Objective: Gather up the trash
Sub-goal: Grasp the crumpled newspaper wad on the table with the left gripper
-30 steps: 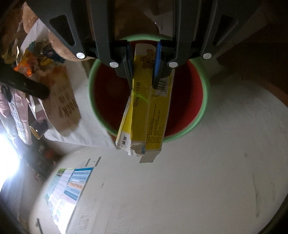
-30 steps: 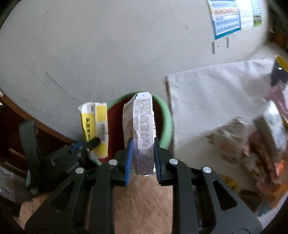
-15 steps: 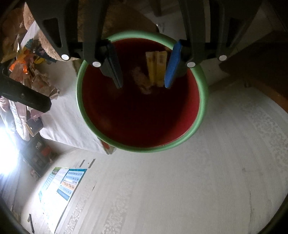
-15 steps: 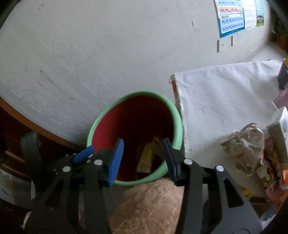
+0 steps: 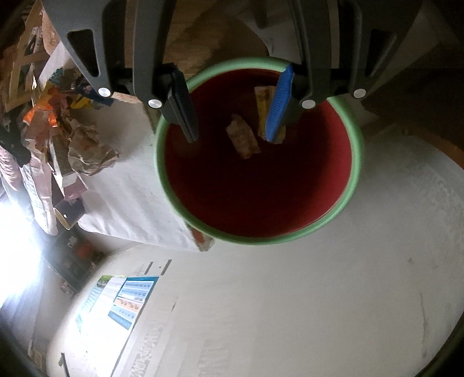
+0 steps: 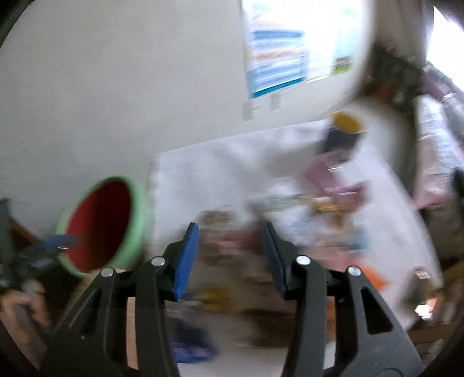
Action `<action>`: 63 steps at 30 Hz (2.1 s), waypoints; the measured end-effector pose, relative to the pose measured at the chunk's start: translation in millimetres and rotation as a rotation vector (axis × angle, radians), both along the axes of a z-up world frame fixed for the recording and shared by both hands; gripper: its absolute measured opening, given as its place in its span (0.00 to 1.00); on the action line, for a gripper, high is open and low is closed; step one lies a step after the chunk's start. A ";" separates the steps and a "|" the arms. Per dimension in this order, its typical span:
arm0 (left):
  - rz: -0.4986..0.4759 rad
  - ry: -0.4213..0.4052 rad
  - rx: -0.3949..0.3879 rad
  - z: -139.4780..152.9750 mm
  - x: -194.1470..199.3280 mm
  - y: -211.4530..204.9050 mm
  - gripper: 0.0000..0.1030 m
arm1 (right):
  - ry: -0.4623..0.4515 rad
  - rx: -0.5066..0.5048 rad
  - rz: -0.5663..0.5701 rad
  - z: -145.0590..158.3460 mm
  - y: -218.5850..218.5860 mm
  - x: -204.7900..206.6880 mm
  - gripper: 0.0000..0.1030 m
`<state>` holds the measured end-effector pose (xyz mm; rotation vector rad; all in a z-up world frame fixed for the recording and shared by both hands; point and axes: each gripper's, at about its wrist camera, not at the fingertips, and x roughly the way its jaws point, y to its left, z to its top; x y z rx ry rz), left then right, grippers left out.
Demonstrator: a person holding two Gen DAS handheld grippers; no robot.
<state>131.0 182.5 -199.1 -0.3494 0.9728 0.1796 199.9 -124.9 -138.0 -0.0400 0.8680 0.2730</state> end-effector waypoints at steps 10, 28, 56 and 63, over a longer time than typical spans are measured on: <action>-0.098 -0.019 0.033 17.5 1.1 -39.6 0.46 | 0.072 -0.100 -0.114 -56.3 -56.9 12.0 0.34; -0.374 -0.009 -0.048 13.4 76.9 -161.2 0.54 | -0.024 0.176 -0.168 -8.5 -97.6 -48.6 0.17; -0.283 -0.024 -0.051 8.4 93.0 -164.1 0.00 | -0.008 0.224 -0.143 -10.4 -89.5 -72.9 0.17; -0.299 -0.106 -0.023 42.0 65.2 -151.9 0.00 | -0.008 0.226 -0.130 -9.3 -82.7 -74.1 0.17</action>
